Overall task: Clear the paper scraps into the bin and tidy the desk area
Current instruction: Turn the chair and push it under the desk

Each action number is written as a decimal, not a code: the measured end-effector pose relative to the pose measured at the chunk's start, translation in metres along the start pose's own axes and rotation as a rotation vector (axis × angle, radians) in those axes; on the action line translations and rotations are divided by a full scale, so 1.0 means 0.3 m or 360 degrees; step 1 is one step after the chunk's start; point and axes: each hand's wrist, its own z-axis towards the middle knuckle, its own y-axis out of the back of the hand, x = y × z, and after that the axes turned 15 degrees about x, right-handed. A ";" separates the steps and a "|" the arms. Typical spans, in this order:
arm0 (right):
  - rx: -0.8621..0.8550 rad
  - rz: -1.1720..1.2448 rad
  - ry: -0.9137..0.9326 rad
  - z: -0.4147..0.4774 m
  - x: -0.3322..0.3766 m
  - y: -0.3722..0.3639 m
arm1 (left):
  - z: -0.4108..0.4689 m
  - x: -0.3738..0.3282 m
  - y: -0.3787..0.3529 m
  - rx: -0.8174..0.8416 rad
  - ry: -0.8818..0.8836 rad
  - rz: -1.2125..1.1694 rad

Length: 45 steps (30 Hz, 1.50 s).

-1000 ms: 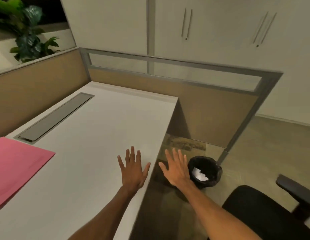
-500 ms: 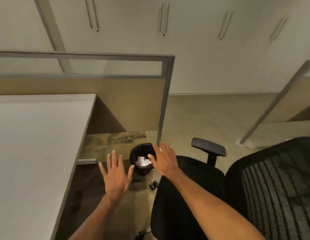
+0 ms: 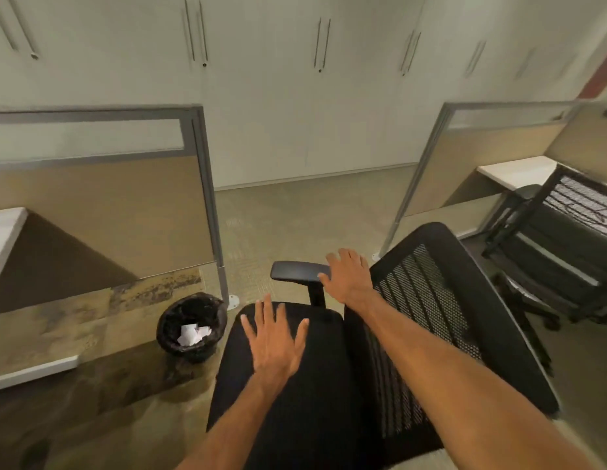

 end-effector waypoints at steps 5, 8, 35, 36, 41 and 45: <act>-0.0050 -0.0045 -0.0445 -0.003 -0.373 0.128 | 0.049 -0.337 -0.079 0.0130 -0.0264 -0.0077; -0.0040 -0.0020 -0.0657 -0.028 -0.553 0.157 | 0.053 -0.499 -0.126 0.0230 -0.0415 -0.0112; -0.0036 0.0252 -0.0389 -0.053 -0.864 0.087 | -0.031 -0.965 -0.343 0.0783 -0.0503 -0.0866; -0.0041 0.0268 -0.0384 -0.055 -0.865 0.088 | -0.036 -0.968 -0.344 0.0791 -0.0503 -0.0879; -0.0050 0.0293 -0.0384 -0.059 -0.863 0.092 | -0.047 -0.975 -0.350 0.0803 -0.0496 -0.0932; -0.0069 0.0257 -0.0355 -0.054 -0.871 0.089 | -0.046 -0.984 -0.360 0.0761 -0.0490 -0.0916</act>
